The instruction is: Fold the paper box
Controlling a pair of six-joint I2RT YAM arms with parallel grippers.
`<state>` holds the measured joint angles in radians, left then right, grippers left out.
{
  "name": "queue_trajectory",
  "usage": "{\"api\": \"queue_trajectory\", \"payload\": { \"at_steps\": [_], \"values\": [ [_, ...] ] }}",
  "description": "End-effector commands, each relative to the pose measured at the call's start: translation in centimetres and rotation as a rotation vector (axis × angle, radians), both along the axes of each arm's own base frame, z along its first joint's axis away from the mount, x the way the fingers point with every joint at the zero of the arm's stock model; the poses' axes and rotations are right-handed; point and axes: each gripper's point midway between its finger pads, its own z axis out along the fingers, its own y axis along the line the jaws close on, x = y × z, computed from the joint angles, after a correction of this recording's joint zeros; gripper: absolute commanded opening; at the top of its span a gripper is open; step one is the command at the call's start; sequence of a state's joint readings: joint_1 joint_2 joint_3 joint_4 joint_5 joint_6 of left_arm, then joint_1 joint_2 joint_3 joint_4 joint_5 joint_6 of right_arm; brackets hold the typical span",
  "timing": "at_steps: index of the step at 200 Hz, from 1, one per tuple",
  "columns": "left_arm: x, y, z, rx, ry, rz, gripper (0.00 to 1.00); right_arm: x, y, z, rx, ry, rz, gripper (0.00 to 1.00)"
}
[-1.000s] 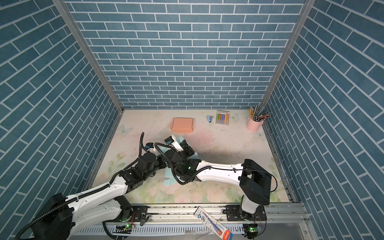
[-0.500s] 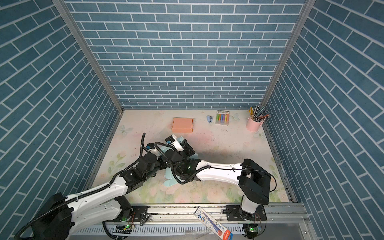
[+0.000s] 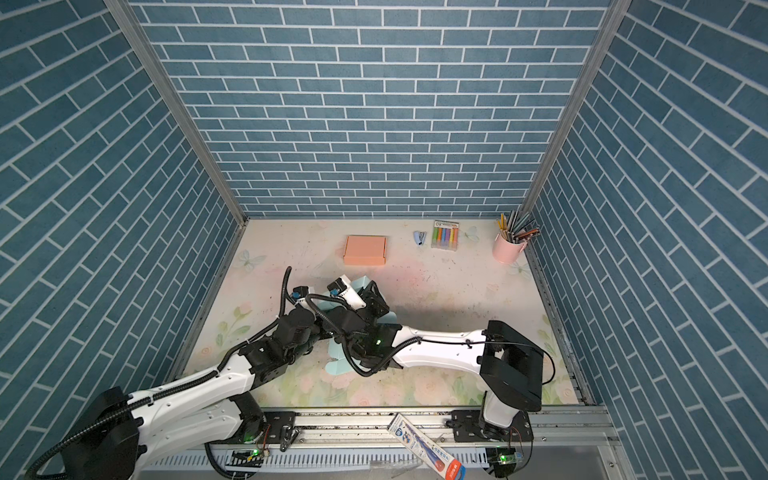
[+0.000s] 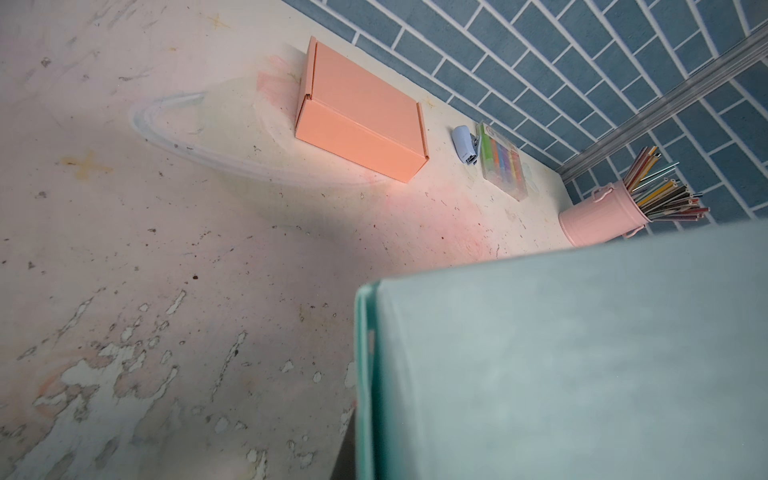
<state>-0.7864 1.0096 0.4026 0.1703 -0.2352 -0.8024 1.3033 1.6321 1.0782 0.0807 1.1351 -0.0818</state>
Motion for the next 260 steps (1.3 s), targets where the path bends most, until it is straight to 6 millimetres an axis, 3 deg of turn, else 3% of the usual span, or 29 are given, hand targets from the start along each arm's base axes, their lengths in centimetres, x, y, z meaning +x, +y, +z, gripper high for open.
{"api": "queue_trajectory", "payload": {
  "at_steps": [1, 50, 68, 91, 108, 121, 147, 175, 204, 235, 260],
  "values": [
    [1.0, -0.5, 2.6, -0.021, -0.093, 0.007, 0.00, -1.3, -0.4, 1.0, 0.078, 0.027, 0.048, 0.46],
    [2.6, -0.6, 2.6, 0.052, -0.131, 0.017, 0.00, -4.5, -0.9, 2.5, 0.280, 0.125, 0.201, 0.66],
    [2.9, -0.8, 2.8, 0.081, -0.160, -0.005, 0.00, -6.0, -1.0, 3.5, 0.335, 0.144, 0.284, 0.68],
    [2.9, -1.3, 3.4, 0.135, -0.214, -0.065, 0.00, -9.7, 0.0, 5.6, 0.416, 0.196, 0.560, 0.67],
    [2.3, -2.3, 4.1, 0.168, -0.268, -0.160, 0.00, -12.2, -1.3, 8.7, 0.526, 0.178, 0.724, 0.67],
    [1.7, -3.0, 4.5, 0.183, -0.306, -0.235, 0.00, -11.9, -3.7, 11.2, 0.625, 0.159, 0.729, 0.71],
    [0.2, -4.8, 4.6, 0.195, -0.354, -0.395, 0.00, -7.6, -8.0, 13.1, 0.764, 0.234, 0.631, 0.72],
    [-0.7, -5.7, 2.8, 0.235, -0.368, -0.486, 0.00, -2.5, -8.9, 9.8, 0.866, 0.422, 0.548, 0.71],
    [-1.6, -6.3, 1.4, 0.247, -0.386, -0.526, 0.00, 1.3, -7.8, 2.7, 0.917, 0.642, 0.492, 0.66],
    [-2.2, -7.1, -0.4, 0.287, -0.391, -0.570, 0.00, 1.8, -5.7, -5.3, 0.822, 0.849, 0.469, 0.61],
    [-2.1, -7.4, -2.0, 0.333, -0.377, -0.589, 0.00, 0.6, -4.5, -8.6, 0.811, 0.942, 0.498, 0.59]
  ]
}}
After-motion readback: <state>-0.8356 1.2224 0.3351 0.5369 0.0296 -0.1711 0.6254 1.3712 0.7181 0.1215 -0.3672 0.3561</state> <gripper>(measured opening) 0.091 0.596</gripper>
